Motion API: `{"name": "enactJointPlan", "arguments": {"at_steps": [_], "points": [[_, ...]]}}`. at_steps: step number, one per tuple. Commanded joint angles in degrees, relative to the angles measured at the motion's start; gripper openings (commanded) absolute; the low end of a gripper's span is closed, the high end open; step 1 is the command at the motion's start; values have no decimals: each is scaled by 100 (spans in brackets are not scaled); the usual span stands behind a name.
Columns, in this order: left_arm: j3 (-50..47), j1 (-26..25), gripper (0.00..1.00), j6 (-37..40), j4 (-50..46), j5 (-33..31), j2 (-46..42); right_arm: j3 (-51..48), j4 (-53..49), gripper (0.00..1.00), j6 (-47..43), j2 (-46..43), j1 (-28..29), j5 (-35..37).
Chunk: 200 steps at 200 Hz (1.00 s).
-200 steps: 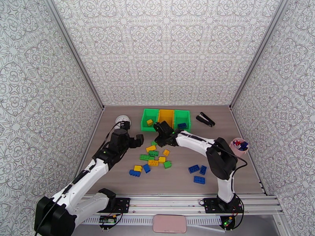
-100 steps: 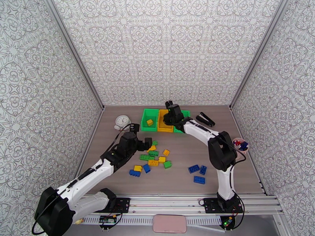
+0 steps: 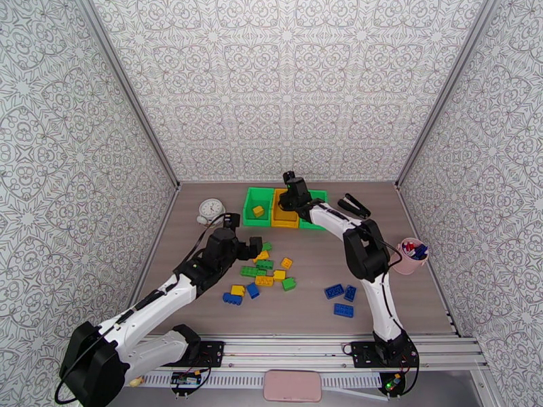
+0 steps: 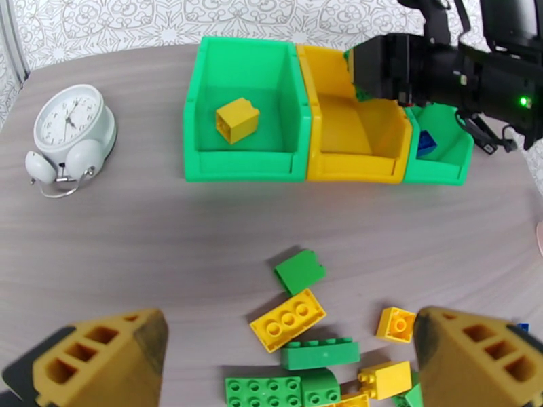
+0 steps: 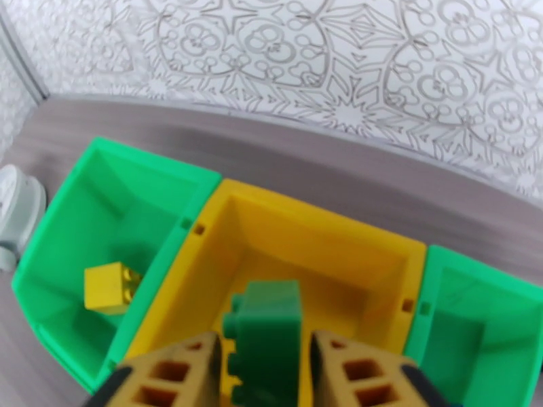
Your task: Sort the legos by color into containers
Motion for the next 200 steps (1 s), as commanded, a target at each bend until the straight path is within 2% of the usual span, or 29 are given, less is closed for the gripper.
{"name": "enactJointPlan", "arguments": {"at_steps": [1,31,46,72,87,107,132,158,173,200], "points": [[-48,22,100,-128,6,-169,86,-426,313,59,-124,-596,-18,-8],[-46,-99,100,125,135,-126,101,-1223,596,72,-296,-1287,-33,127],[-100,-220,100,555,351,60,36,-1814,733,78,-341,-1748,-32,156],[-214,-287,100,1666,645,720,-172,-3021,959,88,-314,-2701,-24,217],[-253,-238,100,2204,634,1335,-291,-3799,1071,92,-224,-3338,-19,251],[-346,-280,100,2500,759,1733,-419,-4741,1046,95,-36,-4166,-25,339],[-547,-397,100,2830,904,2419,-617,-5513,314,96,358,-5054,6,448],[-735,-575,100,3639,898,3155,-782,-5834,-1104,97,718,-5680,135,670],[-814,-715,100,4191,832,3394,-779,-5901,-1833,97,929,-5851,301,768],[-871,-787,100,4357,947,3719,-595,-5885,-2873,100,1491,-5783,726,971]]}}
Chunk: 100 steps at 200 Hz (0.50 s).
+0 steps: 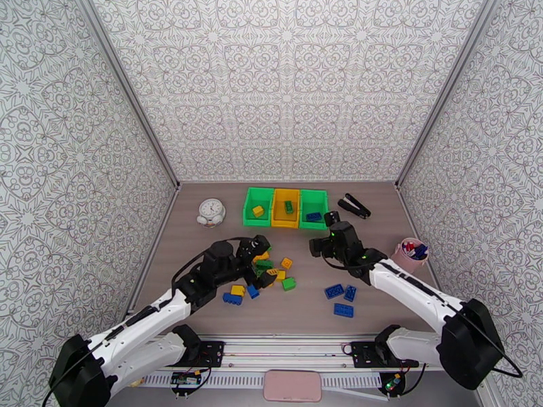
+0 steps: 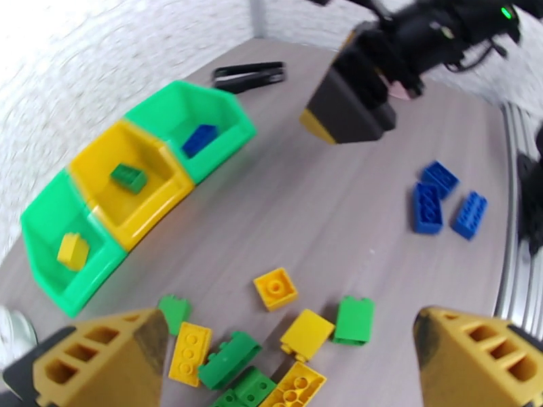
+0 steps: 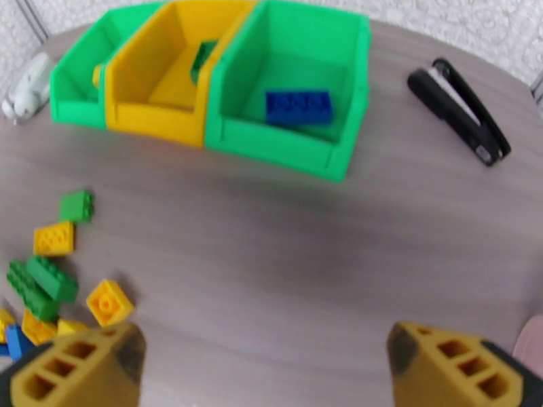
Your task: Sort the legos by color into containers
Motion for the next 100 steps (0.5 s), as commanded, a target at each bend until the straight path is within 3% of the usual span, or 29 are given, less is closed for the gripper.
{"name": "enactJointPlan", "arguments": {"at_steps": [1,33,60,100], "points": [[-105,-44,100,621,156,690,136,-95,-1465,100,675,39,335,281],[-318,-75,100,654,488,1263,274,-59,-2052,100,1054,321,750,90],[-718,-88,100,505,1199,1310,238,-13,-2425,100,1048,846,793,-213],[-689,-147,100,647,1157,1475,347,-180,-2311,100,803,1108,764,-551]]}}
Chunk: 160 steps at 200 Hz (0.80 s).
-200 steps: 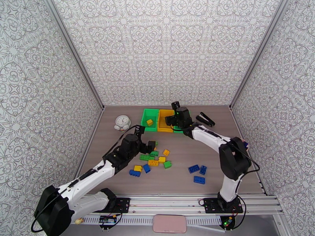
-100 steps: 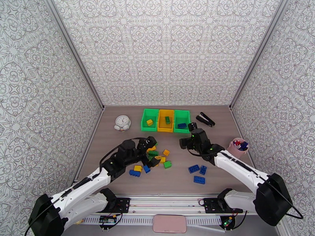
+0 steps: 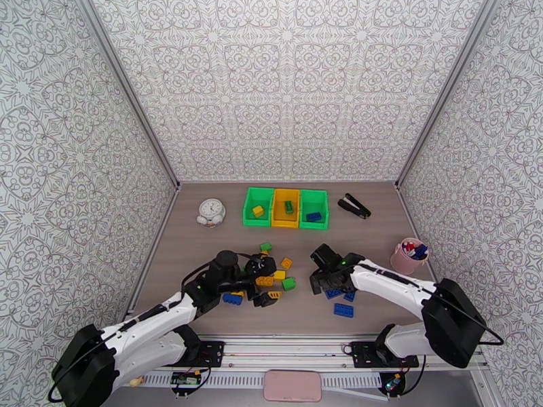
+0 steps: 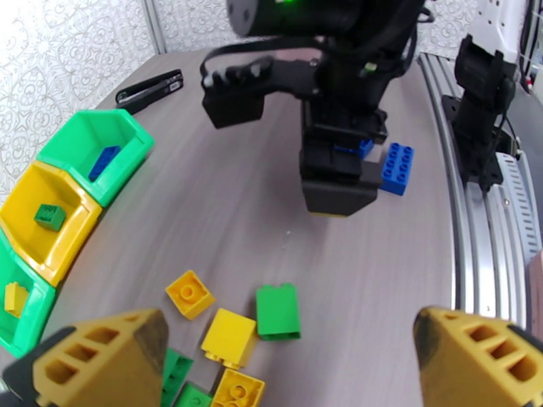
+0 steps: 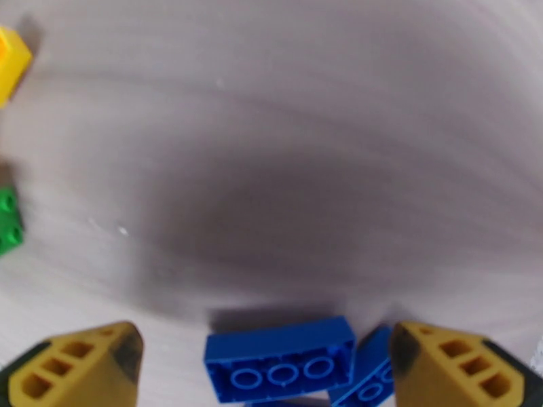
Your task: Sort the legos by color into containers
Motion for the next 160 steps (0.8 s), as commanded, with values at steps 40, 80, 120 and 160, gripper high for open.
{"name": "enactJointPlan", "arguments": {"at_steps": [40,80,120,160], "points": [[56,-15,100,167,344,419,195,-218,-46,97,-105,303,-16,-567],[21,62,100,97,544,558,237,-304,-102,82,-17,229,-17,-495],[32,127,100,53,502,637,231,-271,-92,62,84,186,-15,-356],[-74,134,100,-23,624,435,41,-161,-65,56,143,-97,-12,-124]]}}
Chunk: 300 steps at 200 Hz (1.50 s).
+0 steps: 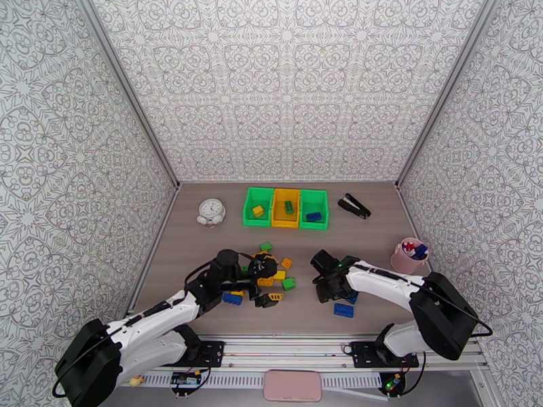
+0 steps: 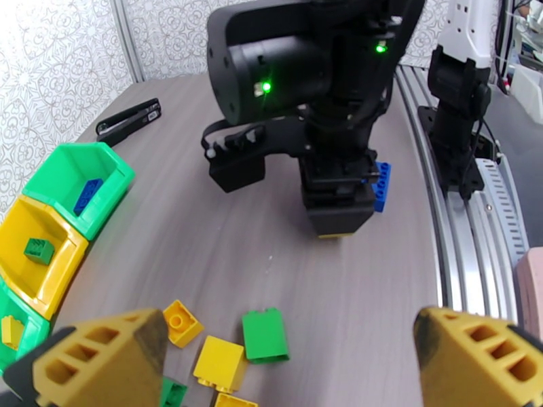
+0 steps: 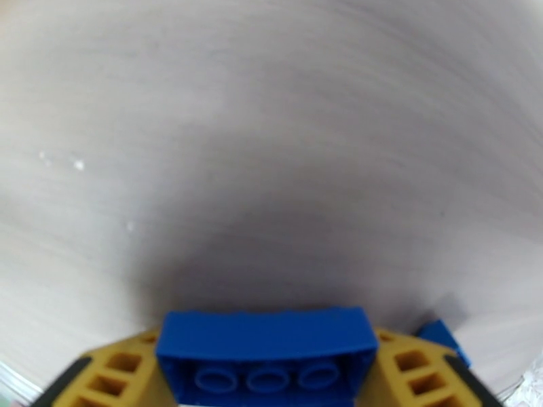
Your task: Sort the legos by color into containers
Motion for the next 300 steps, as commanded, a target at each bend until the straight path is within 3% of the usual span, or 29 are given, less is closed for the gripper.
{"name": "enactJointPlan", "arguments": {"at_steps": [1,45,77,154,249,300], "points": [[-66,49,100,-114,227,-55,-143,76,-27,56,93,-300,-13,258],[-217,119,100,-1103,998,-625,-74,349,666,55,262,-876,-79,625],[-251,154,100,-1549,1284,-990,-35,753,1568,53,292,-763,-461,824],[-169,182,100,-1840,1134,-1800,-59,2528,2741,53,-479,1124,-1479,1191],[-192,265,100,-1934,1218,-1846,-80,4852,2457,53,-891,3423,-2006,908],[-166,294,100,-1839,1124,-1743,-139,5538,2209,58,-935,3932,-2025,781]]}}
